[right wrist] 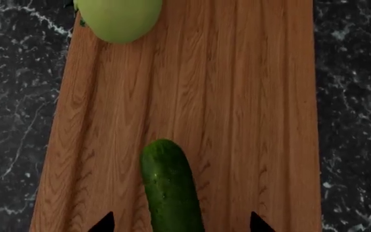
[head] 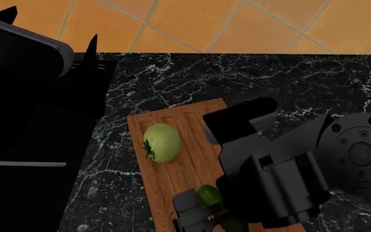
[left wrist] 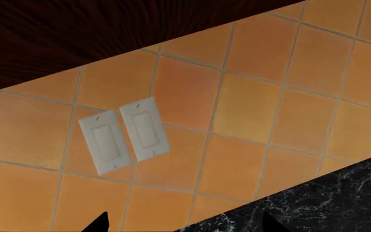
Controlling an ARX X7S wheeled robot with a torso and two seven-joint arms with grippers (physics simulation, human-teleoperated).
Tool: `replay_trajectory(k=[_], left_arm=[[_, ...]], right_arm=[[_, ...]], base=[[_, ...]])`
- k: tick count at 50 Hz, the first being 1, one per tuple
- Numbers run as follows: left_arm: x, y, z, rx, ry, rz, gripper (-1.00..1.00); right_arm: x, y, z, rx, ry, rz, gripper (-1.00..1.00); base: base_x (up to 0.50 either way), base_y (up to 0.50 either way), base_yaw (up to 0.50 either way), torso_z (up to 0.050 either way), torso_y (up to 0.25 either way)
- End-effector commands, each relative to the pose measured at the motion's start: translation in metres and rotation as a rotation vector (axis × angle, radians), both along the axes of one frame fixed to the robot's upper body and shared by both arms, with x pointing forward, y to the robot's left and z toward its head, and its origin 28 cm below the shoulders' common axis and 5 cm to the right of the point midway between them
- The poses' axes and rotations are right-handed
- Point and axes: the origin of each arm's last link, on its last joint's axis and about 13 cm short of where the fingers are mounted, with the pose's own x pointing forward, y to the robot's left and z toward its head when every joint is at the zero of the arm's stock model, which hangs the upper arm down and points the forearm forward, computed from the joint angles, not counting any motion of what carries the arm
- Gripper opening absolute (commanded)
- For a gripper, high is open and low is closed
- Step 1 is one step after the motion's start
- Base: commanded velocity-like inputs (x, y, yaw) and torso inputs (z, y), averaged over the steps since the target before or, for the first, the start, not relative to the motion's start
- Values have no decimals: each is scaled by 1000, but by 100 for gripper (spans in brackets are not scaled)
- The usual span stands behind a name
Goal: Pick the vegetables from the sink and place them on the cutting board.
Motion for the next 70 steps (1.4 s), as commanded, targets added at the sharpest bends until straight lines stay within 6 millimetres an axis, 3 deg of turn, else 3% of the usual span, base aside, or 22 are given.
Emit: replay_trajectory(k=[1, 12, 24, 34, 41, 51, 62, 70], left_arm=[[5, 1, 11, -42, 18, -17, 100], [4, 1, 11, -40, 15, -14, 100], [-11, -3, 12, 35, -29, -22, 100], [-32, 5, -1, -23, -118, 140, 100], [-65, 11, -2, -64, -242, 77, 100], [-96, 16, -37, -123, -334, 9, 100], [-121, 24, -44, -171, -418, -13, 100], [-129, 32, -32, -179, -455, 26, 100]], right_arm=[[3, 3, 8, 4, -25, 27, 100], [1, -5, 40, 6, -224, 14, 100], [-5, -4, 43, -112, -651, 43, 100], [-35, -8, 33, -34, -948, -55, 100], [-53, -7, 22, -67, -1096, -26, 100], [-76, -2, -9, -7, -1273, -68, 100], [-98, 0, -19, 69, -1388, -93, 100], [-110, 1, -13, 72, -1457, -105, 100]], base=[[0, 0, 0, 0, 0], [0, 0, 0, 0, 0], [0, 0, 0, 0, 0], [0, 0, 0, 0, 0], [0, 0, 0, 0, 0], [0, 0, 0, 0, 0], [0, 0, 0, 0, 0], [0, 0, 0, 0, 0]])
